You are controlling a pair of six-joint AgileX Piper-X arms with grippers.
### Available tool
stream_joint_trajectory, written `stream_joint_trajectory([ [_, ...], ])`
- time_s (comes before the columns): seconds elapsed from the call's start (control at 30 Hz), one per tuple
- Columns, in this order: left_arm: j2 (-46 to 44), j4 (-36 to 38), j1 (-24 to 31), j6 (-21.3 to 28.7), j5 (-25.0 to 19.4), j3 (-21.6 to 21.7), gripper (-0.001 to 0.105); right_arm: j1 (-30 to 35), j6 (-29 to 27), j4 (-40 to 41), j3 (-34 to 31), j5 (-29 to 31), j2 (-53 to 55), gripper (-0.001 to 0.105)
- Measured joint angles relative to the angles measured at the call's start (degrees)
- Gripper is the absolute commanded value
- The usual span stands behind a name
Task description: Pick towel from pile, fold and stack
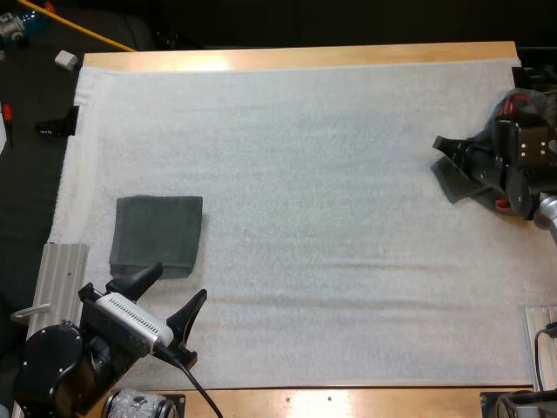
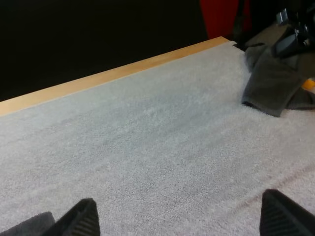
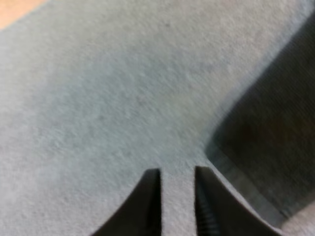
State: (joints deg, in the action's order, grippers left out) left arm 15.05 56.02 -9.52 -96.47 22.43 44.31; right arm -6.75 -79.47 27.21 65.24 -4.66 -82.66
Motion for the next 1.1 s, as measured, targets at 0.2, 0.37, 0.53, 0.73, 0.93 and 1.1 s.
stream_joint_trajectory([
  [0.2, 0.00, 0.00, 0.00, -0.01, 0.16, 0.00, 0.065, 0.21, 0.67, 2.97, 0.00, 0.81, -1.47, 0.061],
  [0.37, 0.00, 0.08, 0.00, -0.40, 0.14, 0.00, 0.065, -0.07, -0.23, 3.65, 0.12, 1.63, -4.62, 0.055],
  [0.53, 0.00, 0.23, 0.00, -0.39, 0.14, 0.00, 0.065, -0.07, -0.23, 1.14, 1.62, 3.21, -8.13, 0.055],
  [0.73, 0.44, 0.35, 0.00, -0.39, 0.14, 0.00, 0.065, -0.07, -0.23, -0.84, 3.19, 6.11, -14.93, 0.055],
  [0.93, 0.57, 0.62, 0.00, -0.39, 0.14, 0.00, 0.065, -0.07, -0.23, -2.68, 4.53, 6.92, -19.36, 0.055],
  [1.1, 0.57, 0.69, 0.00, -0.44, 0.14, 0.00, 0.065, -0.07, 0.12, -3.03, 5.33, 6.92, -21.23, 0.054],
])
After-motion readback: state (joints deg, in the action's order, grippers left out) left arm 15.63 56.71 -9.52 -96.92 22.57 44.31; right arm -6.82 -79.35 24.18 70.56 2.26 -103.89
